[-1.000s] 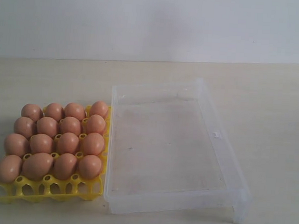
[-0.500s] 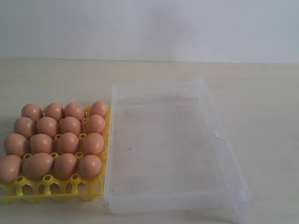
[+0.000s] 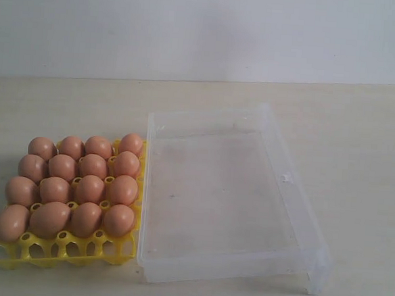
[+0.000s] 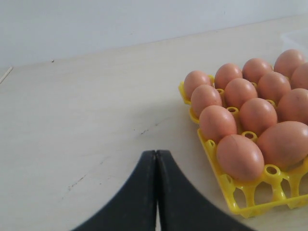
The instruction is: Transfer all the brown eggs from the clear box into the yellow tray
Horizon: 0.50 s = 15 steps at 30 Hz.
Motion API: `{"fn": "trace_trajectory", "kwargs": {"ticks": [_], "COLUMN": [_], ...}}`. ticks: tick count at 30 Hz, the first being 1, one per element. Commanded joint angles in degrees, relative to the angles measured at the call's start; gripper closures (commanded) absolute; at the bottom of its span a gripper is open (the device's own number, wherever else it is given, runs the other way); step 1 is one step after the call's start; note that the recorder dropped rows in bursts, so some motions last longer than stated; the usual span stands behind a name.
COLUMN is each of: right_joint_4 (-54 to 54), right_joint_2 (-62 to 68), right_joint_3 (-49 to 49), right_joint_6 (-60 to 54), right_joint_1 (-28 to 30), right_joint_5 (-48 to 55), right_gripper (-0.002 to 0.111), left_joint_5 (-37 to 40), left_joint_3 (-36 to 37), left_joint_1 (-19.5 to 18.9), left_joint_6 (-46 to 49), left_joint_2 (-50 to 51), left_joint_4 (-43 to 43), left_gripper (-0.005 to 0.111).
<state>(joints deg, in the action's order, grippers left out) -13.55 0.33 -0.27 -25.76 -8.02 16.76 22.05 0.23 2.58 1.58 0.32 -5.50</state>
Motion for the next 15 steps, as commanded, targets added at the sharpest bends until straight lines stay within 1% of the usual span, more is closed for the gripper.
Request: {"fn": "trace_trajectory", "kwargs": {"ticks": [1, 3, 5, 15], "right_joint_4": [0.27, 0.57, 0.64, 1.77], "right_joint_2": [-0.33, -0.33, -0.33, -0.33], "right_joint_3": [0.27, 0.27, 0.27, 0.27], "right_joint_6": [5.19, 12.43, 17.24, 27.54], "right_joint_1": [0.36, 0.36, 0.36, 0.36], "right_joint_5": [-0.15, -0.15, -0.15, -0.15], "right_gripper": [0.108, 0.108, 0.108, 0.108], "left_joint_5": [-0.35, -0.35, -0.35, -0.35], "left_joint_3": [-0.23, -0.23, -0.23, -0.23], "left_joint_1": [0.28, 0.28, 0.28, 0.28], "left_joint_6": [-0.28, -0.28, -0.28, -0.28], "left_joint_2": [-0.32, -0.32, -0.32, -0.32], "left_joint_4": [0.06, 0.06, 0.06, 0.06], "left_gripper": [0.107, 0.107, 0.107, 0.107]}}
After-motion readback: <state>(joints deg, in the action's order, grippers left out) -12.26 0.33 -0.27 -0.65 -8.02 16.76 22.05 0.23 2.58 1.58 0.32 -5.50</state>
